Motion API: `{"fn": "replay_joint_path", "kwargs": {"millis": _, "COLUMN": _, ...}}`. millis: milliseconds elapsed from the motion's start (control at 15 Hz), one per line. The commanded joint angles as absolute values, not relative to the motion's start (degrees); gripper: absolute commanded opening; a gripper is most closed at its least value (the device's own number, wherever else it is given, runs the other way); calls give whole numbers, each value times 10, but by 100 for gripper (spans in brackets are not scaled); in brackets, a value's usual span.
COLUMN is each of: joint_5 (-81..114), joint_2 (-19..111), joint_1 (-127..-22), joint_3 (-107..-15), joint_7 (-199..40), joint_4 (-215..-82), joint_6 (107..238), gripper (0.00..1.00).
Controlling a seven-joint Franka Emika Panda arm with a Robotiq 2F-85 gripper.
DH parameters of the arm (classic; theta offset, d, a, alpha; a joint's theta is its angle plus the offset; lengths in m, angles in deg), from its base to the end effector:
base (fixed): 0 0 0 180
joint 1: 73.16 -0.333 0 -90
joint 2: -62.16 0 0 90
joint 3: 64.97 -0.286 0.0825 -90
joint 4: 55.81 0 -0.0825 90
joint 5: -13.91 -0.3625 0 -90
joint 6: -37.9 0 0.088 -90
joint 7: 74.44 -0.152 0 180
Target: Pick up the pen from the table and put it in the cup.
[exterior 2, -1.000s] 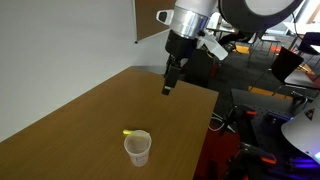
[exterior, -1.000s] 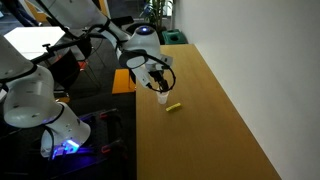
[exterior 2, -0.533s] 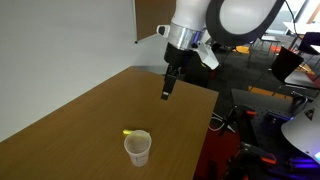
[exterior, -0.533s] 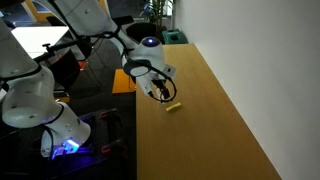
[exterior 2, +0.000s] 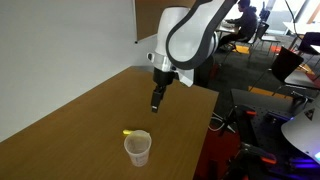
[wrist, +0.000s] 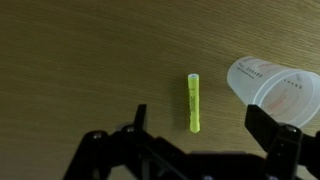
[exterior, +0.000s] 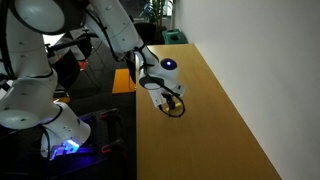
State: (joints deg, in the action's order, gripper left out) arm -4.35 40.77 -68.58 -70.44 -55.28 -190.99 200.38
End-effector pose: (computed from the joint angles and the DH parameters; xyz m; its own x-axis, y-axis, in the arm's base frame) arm 0.5027 -0.0003 0.1270 0.9919 0.0341 0.1226 0.0495 -0.9910 -0.1246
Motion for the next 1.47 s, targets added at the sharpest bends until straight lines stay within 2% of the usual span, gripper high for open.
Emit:
{"fn": "replay_joint_path", "kwargs": {"millis": 0, "joint_5": -21, "joint_2": 333, "joint_1": -652, "joint_3": -731, "joint_7": -546, "joint_4": -1839, "joint_6": 2011, "gripper": 100}}
{"fn": "replay_joint_path", "kwargs": {"millis": 1400, "joint_5": 120, "joint_2": 198, "joint_1": -717, "joint_3": -689, "joint_7": -655, "joint_4": -1768, "joint_6": 2084, "gripper": 100}}
